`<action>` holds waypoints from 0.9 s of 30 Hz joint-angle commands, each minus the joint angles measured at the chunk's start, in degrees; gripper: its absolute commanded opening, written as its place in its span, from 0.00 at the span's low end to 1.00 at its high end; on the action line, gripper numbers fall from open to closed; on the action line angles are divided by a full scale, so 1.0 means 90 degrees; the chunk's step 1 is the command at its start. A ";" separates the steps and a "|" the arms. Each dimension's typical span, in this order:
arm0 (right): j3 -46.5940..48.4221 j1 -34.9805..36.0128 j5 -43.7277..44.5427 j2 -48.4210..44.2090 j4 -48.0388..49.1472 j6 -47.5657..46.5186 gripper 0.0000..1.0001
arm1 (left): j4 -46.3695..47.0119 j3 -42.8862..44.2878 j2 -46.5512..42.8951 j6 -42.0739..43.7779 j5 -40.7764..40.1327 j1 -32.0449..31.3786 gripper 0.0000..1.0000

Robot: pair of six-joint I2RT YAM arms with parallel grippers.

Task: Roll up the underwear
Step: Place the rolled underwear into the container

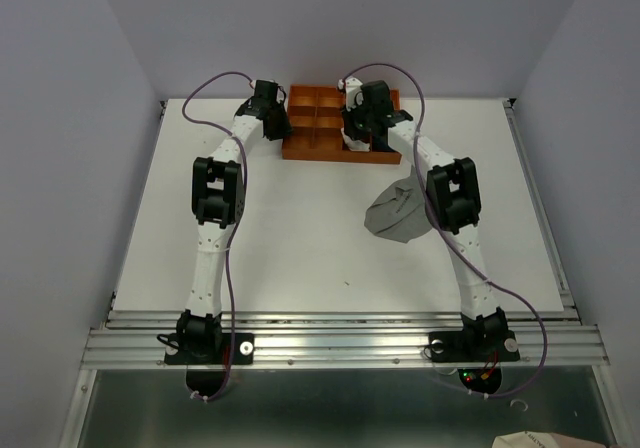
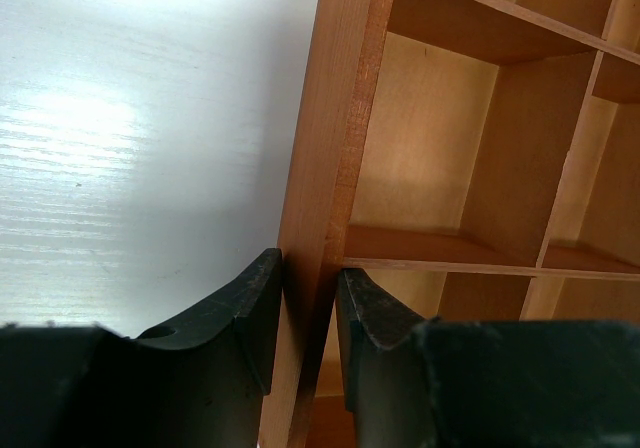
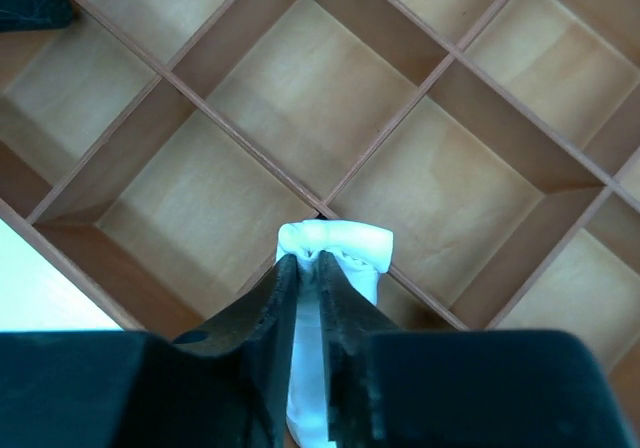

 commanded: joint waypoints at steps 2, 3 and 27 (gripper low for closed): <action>0.0155 0.0043 -0.0263 0.0222 0.0094 -0.0042 0.17 | 0.0104 -0.0041 -0.0096 -0.0079 -0.0208 0.0153 0.37; 0.0154 0.0043 -0.0282 0.0241 0.0065 -0.0062 0.16 | 0.0104 -0.0051 -0.0086 -0.0070 -0.0198 0.0143 0.37; 0.1121 0.0161 -0.0322 0.1276 -0.1859 -0.0531 0.11 | 0.0143 -0.0031 -0.0037 -0.0089 -0.0012 0.0153 0.37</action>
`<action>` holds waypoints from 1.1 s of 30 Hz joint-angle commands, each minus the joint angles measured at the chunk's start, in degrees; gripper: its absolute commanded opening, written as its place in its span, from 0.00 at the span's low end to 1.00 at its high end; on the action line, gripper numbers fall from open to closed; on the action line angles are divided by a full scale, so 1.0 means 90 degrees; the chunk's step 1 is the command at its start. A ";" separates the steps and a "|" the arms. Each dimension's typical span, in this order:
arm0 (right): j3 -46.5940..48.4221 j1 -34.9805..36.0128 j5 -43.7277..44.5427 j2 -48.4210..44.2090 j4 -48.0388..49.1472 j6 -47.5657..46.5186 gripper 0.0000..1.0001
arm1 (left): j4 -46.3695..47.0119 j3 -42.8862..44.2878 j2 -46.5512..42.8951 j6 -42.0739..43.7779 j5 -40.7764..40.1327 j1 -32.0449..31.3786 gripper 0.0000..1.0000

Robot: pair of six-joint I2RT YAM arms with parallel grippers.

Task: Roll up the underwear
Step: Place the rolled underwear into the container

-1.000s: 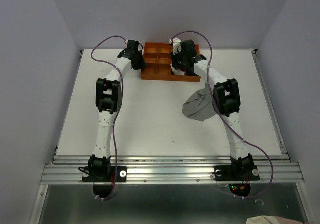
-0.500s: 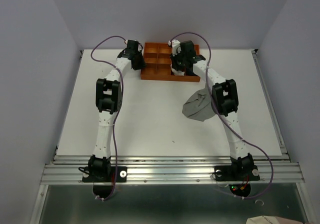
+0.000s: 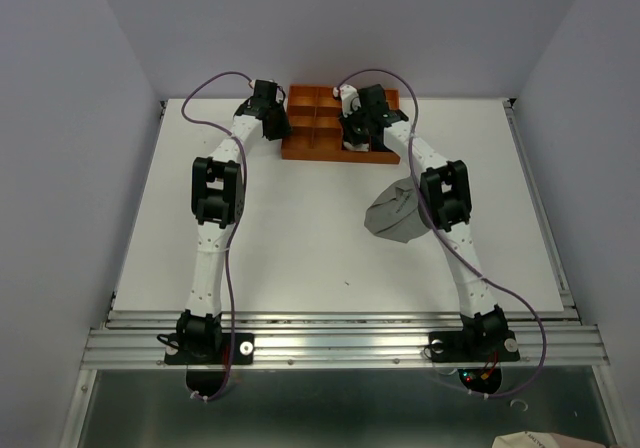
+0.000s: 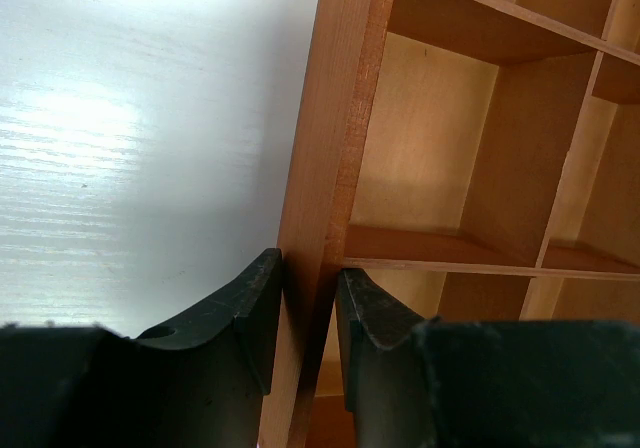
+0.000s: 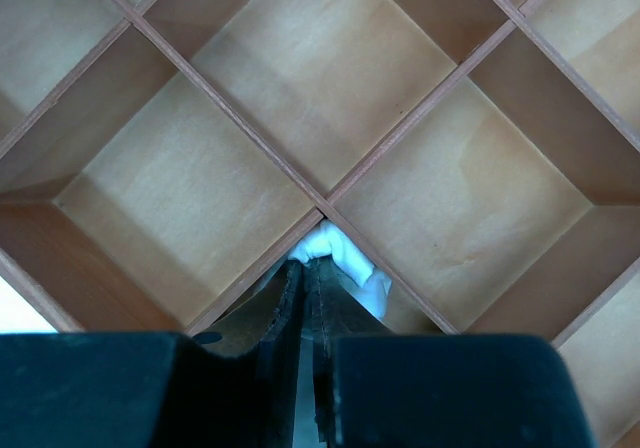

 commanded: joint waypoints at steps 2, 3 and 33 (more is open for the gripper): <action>0.0024 0.0170 -0.0020 0.0424 -0.0808 -0.0047 0.13 | 0.0143 -0.0031 -0.0047 -0.0089 -0.0039 0.0126 0.37; 0.0004 0.0170 0.0106 0.0347 -0.0633 0.0049 0.23 | 0.0143 -0.0031 -0.0056 -0.0099 -0.0058 0.0126 0.37; -0.2288 0.0170 0.1366 -0.3812 0.1428 0.1163 1.00 | 0.0329 0.0341 -0.2291 -0.0128 -0.0069 0.0126 0.99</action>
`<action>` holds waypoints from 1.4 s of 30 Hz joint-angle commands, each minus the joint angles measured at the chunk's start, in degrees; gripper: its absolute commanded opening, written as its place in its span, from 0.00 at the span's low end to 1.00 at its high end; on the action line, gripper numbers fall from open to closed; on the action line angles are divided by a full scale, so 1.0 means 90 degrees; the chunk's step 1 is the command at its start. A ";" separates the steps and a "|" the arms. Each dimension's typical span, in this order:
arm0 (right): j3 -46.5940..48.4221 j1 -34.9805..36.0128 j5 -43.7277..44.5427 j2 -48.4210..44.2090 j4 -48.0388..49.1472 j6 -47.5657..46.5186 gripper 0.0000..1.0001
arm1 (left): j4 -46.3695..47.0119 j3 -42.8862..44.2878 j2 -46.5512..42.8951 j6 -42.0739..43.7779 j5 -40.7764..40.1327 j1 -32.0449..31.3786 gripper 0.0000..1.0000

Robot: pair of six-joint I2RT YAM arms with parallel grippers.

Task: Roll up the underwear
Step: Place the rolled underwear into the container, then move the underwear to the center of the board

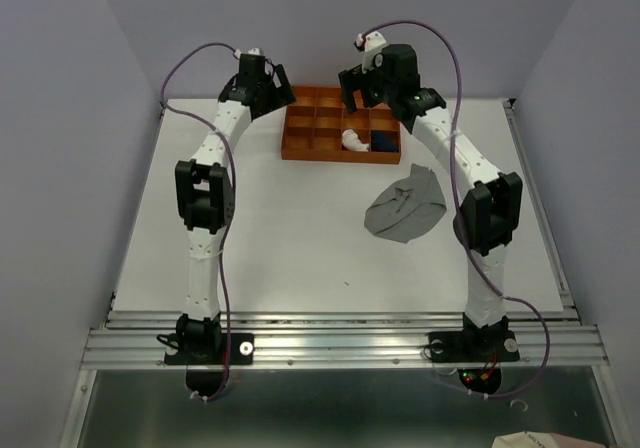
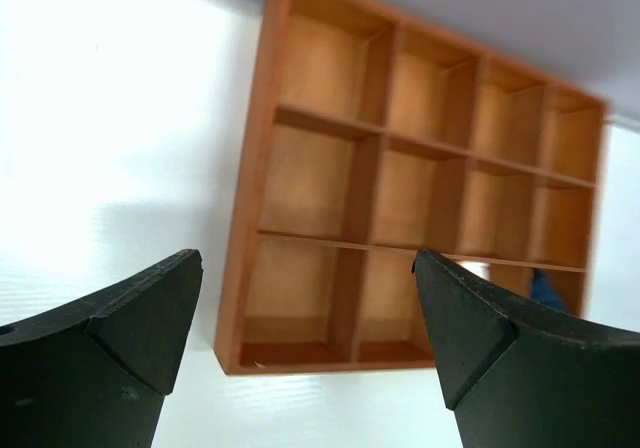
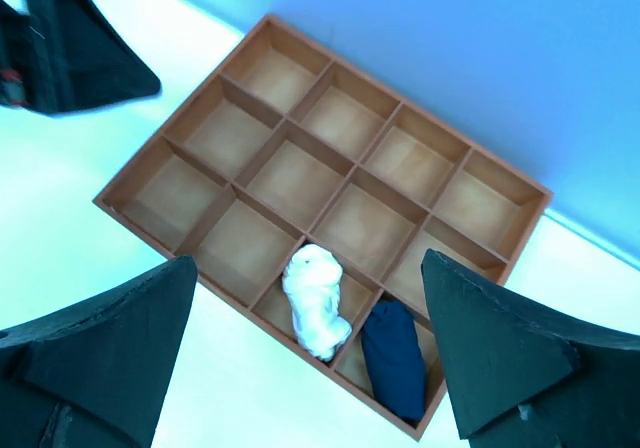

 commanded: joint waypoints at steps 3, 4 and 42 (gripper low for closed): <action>-0.1825 0.0037 0.1013 -0.1573 0.1050 0.0795 1.00 | 0.0421 -0.0366 -0.1989 0.0030 0.0012 0.0046 0.99; -0.2160 0.0037 0.1383 -0.2020 0.1205 0.1000 1.00 | 0.0431 -0.0609 -0.2387 0.0001 0.0002 0.0046 0.99; -0.8803 0.0037 0.1738 -0.4700 0.0210 0.4166 0.82 | 0.1691 -0.6130 -0.3124 -0.0732 0.0490 -0.3577 0.84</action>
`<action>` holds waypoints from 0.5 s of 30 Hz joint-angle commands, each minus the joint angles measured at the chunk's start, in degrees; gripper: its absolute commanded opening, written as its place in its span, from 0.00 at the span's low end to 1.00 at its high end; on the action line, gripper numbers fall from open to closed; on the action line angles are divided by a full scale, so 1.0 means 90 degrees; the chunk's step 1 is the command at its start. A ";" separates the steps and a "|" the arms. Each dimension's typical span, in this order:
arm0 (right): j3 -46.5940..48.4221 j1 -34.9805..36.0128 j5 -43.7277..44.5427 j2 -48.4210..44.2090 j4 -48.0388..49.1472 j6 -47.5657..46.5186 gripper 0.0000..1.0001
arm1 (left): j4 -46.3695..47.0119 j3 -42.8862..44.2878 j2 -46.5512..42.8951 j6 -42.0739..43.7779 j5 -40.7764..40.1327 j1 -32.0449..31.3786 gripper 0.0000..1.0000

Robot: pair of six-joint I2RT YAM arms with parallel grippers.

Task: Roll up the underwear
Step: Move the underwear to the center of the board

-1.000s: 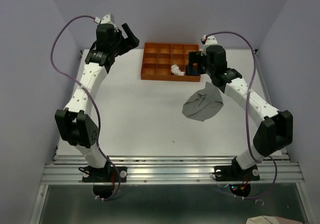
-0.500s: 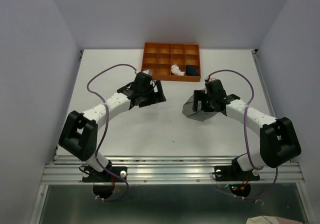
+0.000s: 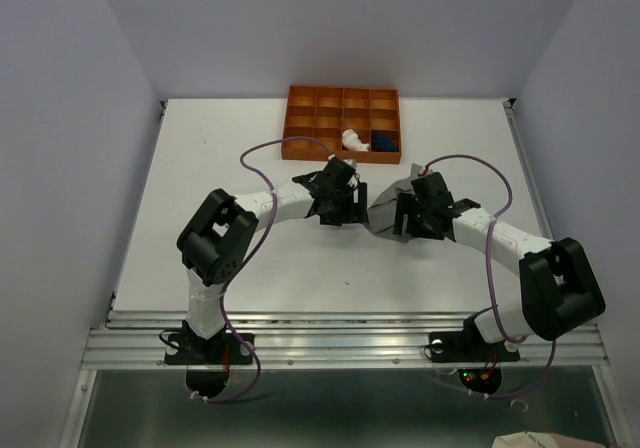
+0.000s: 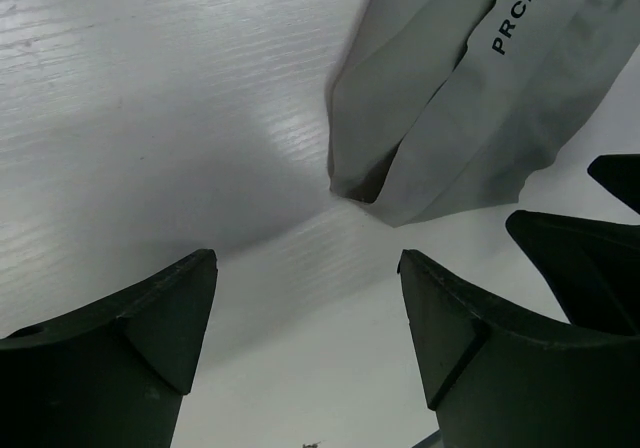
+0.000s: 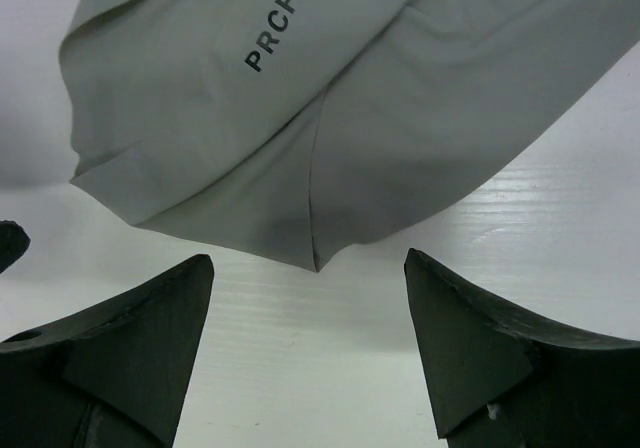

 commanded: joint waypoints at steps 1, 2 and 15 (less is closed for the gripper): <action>-0.0197 0.0037 0.0174 -0.0081 0.0262 0.0193 0.82 | 0.0059 0.0496 0.0101 0.0164 0.0146 -0.0116 0.83; -0.0216 0.0037 0.0174 -0.0042 0.0349 0.0251 0.79 | 0.0068 0.0573 0.0228 0.0174 0.0175 -0.0155 0.82; -0.0304 0.0037 0.0164 0.0212 0.0653 0.0398 0.73 | 0.0059 0.0916 0.0883 0.0135 0.0292 -0.0341 0.49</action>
